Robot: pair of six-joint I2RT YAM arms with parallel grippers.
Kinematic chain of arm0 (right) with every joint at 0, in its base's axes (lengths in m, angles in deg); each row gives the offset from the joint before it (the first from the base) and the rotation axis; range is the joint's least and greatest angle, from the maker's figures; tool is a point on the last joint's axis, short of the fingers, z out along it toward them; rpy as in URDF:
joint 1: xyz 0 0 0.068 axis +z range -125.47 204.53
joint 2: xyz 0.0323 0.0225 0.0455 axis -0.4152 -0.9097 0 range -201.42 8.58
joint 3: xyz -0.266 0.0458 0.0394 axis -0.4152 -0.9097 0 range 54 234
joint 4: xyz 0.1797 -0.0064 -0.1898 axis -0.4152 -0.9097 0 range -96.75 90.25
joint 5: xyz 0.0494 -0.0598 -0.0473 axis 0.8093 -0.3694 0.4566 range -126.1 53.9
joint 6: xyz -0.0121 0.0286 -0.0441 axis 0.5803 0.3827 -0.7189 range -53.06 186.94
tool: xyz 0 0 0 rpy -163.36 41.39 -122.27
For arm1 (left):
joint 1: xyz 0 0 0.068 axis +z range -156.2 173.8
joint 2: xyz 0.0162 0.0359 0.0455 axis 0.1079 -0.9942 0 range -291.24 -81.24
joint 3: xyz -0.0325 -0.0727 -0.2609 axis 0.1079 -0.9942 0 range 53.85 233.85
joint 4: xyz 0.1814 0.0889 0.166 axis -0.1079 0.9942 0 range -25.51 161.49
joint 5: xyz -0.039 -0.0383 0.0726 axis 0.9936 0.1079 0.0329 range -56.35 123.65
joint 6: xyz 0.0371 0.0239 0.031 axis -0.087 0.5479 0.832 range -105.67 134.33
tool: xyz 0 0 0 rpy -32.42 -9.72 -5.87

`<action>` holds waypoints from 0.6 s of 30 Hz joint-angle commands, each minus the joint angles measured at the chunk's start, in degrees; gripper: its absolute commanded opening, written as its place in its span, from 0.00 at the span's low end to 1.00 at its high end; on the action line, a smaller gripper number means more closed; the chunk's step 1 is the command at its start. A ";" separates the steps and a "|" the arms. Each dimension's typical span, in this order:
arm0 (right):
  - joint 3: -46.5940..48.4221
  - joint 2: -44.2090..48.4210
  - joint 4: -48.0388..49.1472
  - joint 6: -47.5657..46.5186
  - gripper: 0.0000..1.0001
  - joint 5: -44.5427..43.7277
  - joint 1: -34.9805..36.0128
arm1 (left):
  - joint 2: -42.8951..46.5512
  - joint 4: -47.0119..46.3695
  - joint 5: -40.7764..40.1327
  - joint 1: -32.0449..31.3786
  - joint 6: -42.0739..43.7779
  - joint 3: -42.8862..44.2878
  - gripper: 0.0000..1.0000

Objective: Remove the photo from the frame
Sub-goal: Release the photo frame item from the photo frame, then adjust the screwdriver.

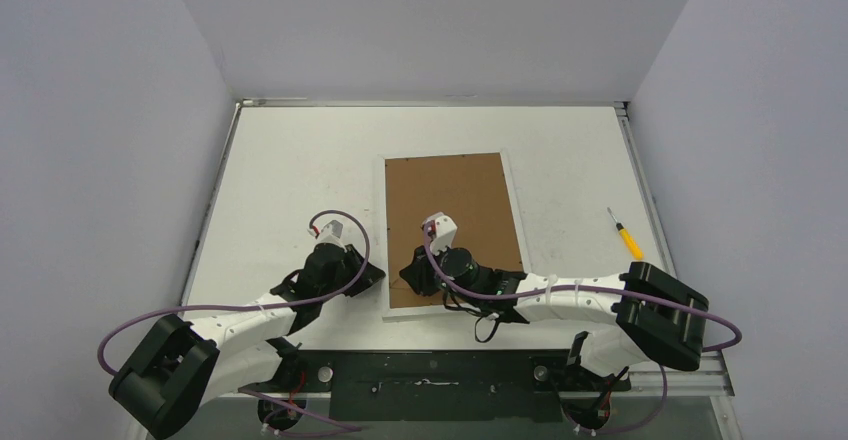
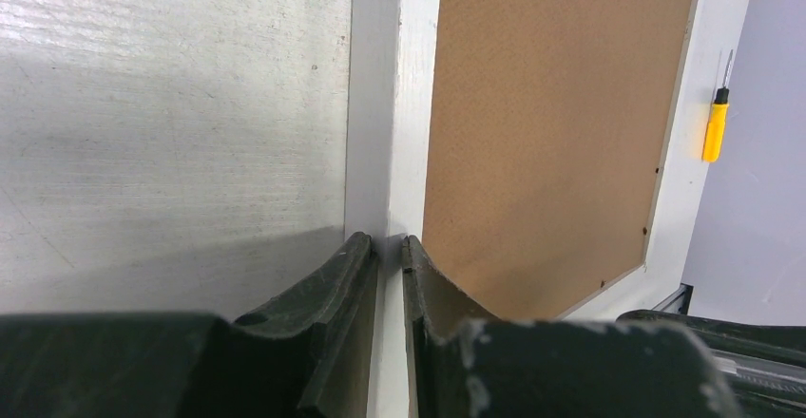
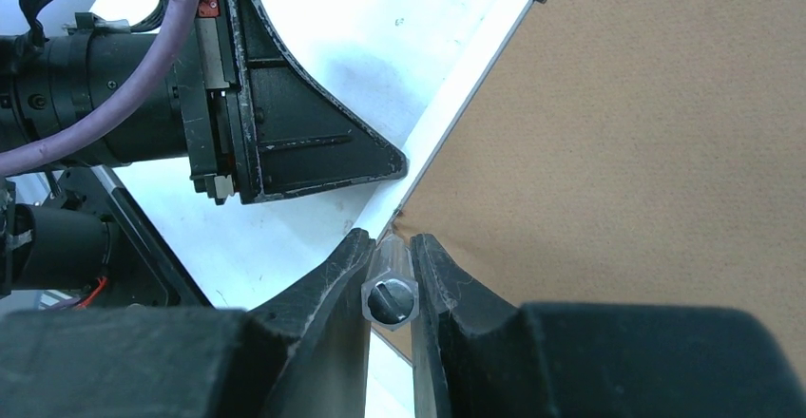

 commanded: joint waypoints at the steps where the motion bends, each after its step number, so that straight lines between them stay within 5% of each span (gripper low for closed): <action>1: -0.75 1.06 6.53 3.19 0.05 0.89 -1.58 | 0.42 -1.48 3.49 -0.98 -0.72 -0.24 0.14; 10: -7.00 10.59 7.86 2.47 0.05 2.82 -5.95 | 7.39 9.36 -0.36 -0.62 4.39 3.57 0.19; 18: -4.46 19.12 -1.80 0.03 0.05 5.27 -9.09 | 22.15 10.23 -0.95 -1.01 16.32 5.04 0.63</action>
